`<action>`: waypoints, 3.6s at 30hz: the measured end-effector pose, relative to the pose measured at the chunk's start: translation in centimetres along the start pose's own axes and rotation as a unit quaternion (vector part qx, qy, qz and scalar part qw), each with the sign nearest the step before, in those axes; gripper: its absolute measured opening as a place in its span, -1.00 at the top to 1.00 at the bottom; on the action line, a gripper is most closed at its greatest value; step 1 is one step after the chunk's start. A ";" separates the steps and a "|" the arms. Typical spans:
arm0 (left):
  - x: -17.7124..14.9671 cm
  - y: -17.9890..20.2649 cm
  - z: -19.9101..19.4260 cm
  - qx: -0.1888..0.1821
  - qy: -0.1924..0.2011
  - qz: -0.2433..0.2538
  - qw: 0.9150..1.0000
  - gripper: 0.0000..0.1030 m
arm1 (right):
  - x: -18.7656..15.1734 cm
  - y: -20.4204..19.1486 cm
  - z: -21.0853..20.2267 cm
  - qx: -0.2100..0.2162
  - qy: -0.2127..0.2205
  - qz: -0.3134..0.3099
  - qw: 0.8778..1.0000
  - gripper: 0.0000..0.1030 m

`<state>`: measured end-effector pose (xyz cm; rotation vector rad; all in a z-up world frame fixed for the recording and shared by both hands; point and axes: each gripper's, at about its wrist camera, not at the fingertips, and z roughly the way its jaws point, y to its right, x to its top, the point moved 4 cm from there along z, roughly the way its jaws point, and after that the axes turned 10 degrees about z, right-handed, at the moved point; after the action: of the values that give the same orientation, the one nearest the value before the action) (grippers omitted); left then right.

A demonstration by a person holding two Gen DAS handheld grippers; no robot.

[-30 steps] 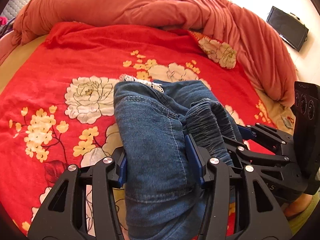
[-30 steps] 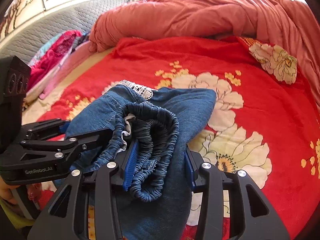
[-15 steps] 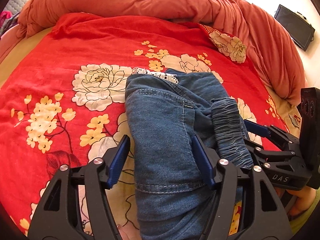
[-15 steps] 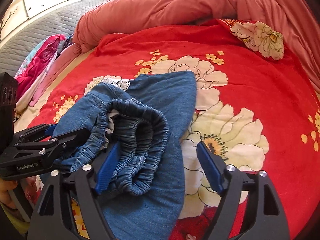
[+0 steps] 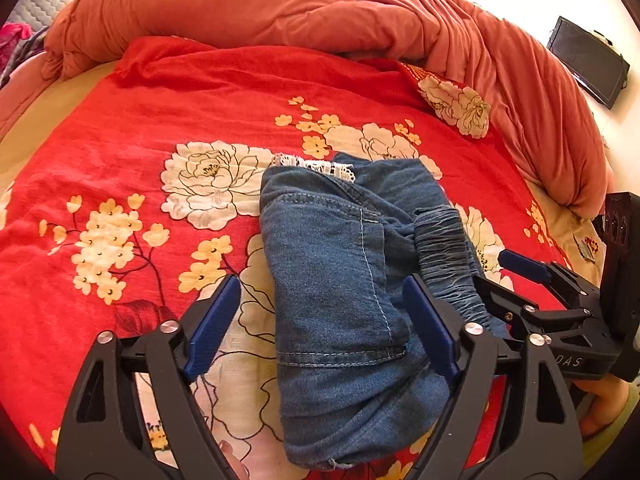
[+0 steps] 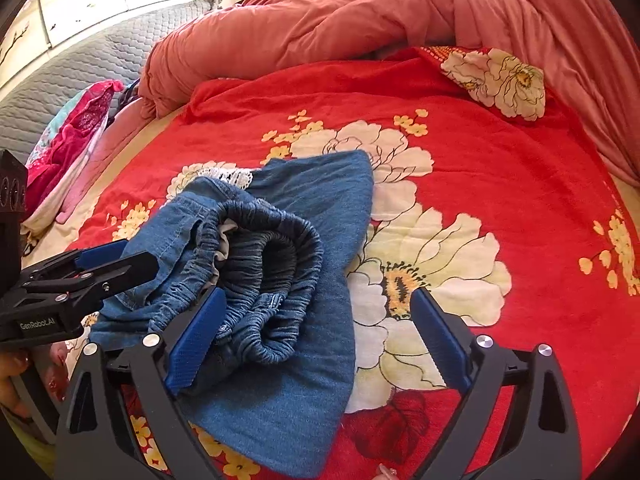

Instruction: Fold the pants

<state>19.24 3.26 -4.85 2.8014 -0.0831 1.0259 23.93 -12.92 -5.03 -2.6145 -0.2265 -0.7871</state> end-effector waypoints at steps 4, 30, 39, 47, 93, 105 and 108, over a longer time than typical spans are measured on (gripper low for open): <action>0.3 -0.2 -0.7 0.006 0.008 -0.004 1.000 -0.68 | 0.3 0.1 -0.8 -0.002 0.010 0.004 1.000 -0.84; 1.3 0.1 -4.7 0.017 0.038 0.004 0.999 -0.82 | 1.4 -0.3 -5.2 -0.035 0.062 -0.003 0.997 -0.91; 1.2 0.7 -6.6 0.023 0.050 0.009 0.998 -0.82 | 1.2 -0.3 -7.3 -0.037 0.080 -0.001 0.996 -0.91; 0.3 1.1 -8.6 0.020 0.057 0.002 0.998 -0.82 | 0.6 -0.5 -9.7 -0.030 0.091 0.000 0.995 -0.91; -12.3 4.6 -12.7 0.037 0.041 0.016 0.998 -0.82 | -13.0 0.8 -14.1 -0.049 0.076 0.000 0.996 -0.91; -12.6 5.1 -12.0 0.036 0.034 0.018 0.999 -0.82 | -13.0 0.8 -13.6 -0.047 0.069 0.003 0.996 -0.91; -12.6 5.1 -12.0 0.038 0.033 0.017 0.999 -0.82 | -13.0 0.6 -13.5 -0.046 0.067 0.002 0.997 -0.91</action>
<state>1.42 0.20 -3.32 2.8386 -0.0862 1.1525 6.71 -19.62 -2.20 -2.6318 -0.1510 -0.9903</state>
